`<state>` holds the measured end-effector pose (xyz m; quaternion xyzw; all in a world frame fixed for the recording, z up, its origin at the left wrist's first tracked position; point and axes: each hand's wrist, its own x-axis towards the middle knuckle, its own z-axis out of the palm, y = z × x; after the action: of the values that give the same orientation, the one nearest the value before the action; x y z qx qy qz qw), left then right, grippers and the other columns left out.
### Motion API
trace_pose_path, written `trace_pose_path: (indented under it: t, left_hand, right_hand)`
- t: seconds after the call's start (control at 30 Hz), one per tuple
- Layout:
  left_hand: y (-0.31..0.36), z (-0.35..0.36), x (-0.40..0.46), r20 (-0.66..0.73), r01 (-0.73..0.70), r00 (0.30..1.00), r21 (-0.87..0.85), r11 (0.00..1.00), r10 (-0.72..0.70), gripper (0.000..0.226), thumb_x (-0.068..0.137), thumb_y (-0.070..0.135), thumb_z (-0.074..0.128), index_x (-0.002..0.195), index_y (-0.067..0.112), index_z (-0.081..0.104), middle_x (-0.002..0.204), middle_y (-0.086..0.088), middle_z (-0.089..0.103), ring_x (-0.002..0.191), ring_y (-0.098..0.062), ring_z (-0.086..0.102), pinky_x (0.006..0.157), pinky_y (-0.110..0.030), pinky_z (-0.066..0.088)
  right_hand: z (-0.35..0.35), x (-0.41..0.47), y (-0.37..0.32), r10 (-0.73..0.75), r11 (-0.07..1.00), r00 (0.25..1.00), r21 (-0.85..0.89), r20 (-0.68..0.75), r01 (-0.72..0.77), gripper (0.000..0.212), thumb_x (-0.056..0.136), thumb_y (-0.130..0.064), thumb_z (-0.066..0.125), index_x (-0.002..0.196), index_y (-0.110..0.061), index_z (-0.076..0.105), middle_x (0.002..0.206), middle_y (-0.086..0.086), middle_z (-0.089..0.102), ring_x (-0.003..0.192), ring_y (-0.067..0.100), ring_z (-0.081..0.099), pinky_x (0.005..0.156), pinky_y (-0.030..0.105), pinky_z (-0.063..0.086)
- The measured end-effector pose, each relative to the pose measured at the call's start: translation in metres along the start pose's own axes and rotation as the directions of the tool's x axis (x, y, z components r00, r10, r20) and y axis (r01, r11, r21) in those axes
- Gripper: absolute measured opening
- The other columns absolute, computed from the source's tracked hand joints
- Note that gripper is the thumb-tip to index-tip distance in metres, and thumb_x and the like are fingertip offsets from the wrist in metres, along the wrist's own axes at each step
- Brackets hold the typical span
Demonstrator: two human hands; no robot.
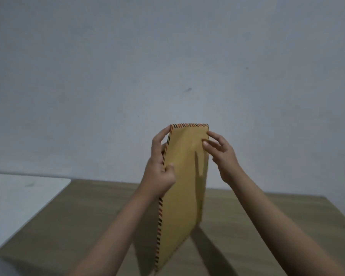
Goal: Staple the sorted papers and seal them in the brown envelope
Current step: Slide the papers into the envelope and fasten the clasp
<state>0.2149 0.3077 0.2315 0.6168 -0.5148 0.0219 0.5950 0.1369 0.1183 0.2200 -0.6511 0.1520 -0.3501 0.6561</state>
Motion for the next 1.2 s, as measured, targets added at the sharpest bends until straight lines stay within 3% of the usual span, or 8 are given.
trace_pose_path:
  t: [0.13,0.3,0.43,0.53,0.67,0.9,1.03,1.2]
  left_hand:
    - [0.003,-0.038,0.017,-0.141,-0.093,0.987,-0.097,0.991,0.078,0.091,0.077,-0.026,0.052,0.139,0.033,0.02,0.141,0.03,0.02,0.124,0.012,0.04,0.084,-0.009,0.046]
    - [-0.027,-0.088,0.025,-0.217,-0.018,0.976,0.051,0.999,0.029,0.072,0.07,-0.021,0.057,0.118,0.031,0.055,0.121,0.02,0.055,0.112,0.01,0.051,0.094,-0.012,0.043]
    - [-0.078,-0.111,0.014,-0.198,0.313,0.943,0.242,0.918,-0.269,0.043,0.078,0.005,0.07,0.114,0.025,0.058,0.115,0.011,0.057,0.112,-0.009,0.053,0.09,-0.021,0.042]
    - [-0.126,-0.126,-0.016,-0.026,0.556,0.81,0.349,0.754,-0.586,0.062,0.072,0.024,0.078,0.126,0.027,0.049,0.129,0.002,0.05,0.115,-0.02,0.052,0.093,-0.035,0.047]
    - [-0.179,-0.137,-0.06,0.062,0.628,0.682,0.462,0.626,-0.729,0.086,0.064,0.023,0.084,0.138,0.02,0.04,0.136,-0.006,0.049,0.117,-0.023,0.052,0.097,-0.032,0.045]
    - [-0.25,-0.122,-0.108,0.283,0.532,0.597,0.561,0.634,-0.751,0.107,0.05,0.042,0.088,0.141,0.011,0.04,0.153,-0.007,0.019,0.137,-0.026,0.031,0.113,-0.038,0.032]
    - [-0.275,-0.098,-0.122,0.512,0.371,0.482,0.616,0.695,-0.711,0.112,0.064,0.056,0.078,0.15,0.013,0.021,0.159,-0.006,-0.01,0.147,-0.025,-0.002,0.12,-0.039,0.01]
    - [-0.294,-0.083,-0.129,0.518,0.2,0.512,0.704,0.682,-0.685,0.091,0.085,0.055,0.056,0.151,0.026,0.001,0.157,-0.001,-0.023,0.145,-0.019,-0.019,0.116,-0.049,-0.008]
  right_hand:
    - [-0.003,-0.009,0.032,-0.015,0.978,0.999,-0.209,0.046,0.024,0.082,0.065,-0.061,0.07,0.133,-0.058,0.024,0.145,0.001,0.037,0.127,0.024,0.043,0.101,0.051,0.044]
    - [0.022,-0.023,0.062,-0.115,0.967,0.992,-0.222,0.046,0.122,0.065,0.08,-0.031,0.071,0.133,-0.046,0.037,0.135,-0.021,0.043,0.118,0.009,0.05,0.09,0.031,0.052]
    - [0.047,-0.027,0.085,-0.102,0.956,0.991,-0.284,-0.086,0.074,0.056,0.082,-0.014,0.07,0.132,-0.025,0.049,0.132,-0.013,0.05,0.123,0.01,0.047,0.101,0.031,0.042]
    - [0.066,-0.036,0.111,0.004,0.946,0.993,-0.323,-0.119,-0.043,0.055,0.08,-0.012,0.071,0.13,-0.022,0.051,0.13,-0.01,0.051,0.124,0.013,0.047,0.103,0.033,0.04]
    - [0.095,-0.049,0.149,0.153,0.917,0.967,-0.336,-0.205,-0.216,0.056,0.081,-0.011,0.07,0.133,-0.016,0.049,0.138,0.001,0.05,0.128,0.017,0.045,0.101,0.028,0.036]
    - [0.104,-0.063,0.2,0.299,0.665,0.89,-0.593,-0.345,-0.454,0.065,0.076,-0.026,0.075,0.133,-0.013,0.046,0.131,0.01,0.044,0.118,0.026,0.048,0.1,0.037,0.041]
    - [0.084,-0.071,0.221,0.436,0.417,0.878,-0.82,-0.197,-0.392,0.083,0.073,-0.055,0.069,0.139,-0.019,0.036,0.15,0.007,0.018,0.137,0.031,0.023,0.11,0.047,0.03]
    - [0.073,-0.077,0.245,0.464,0.178,0.869,-0.943,-0.171,-0.28,0.079,0.082,-0.069,0.042,0.146,-0.032,0.014,0.158,0.01,-0.003,0.143,0.037,0.003,0.114,0.058,0.004]
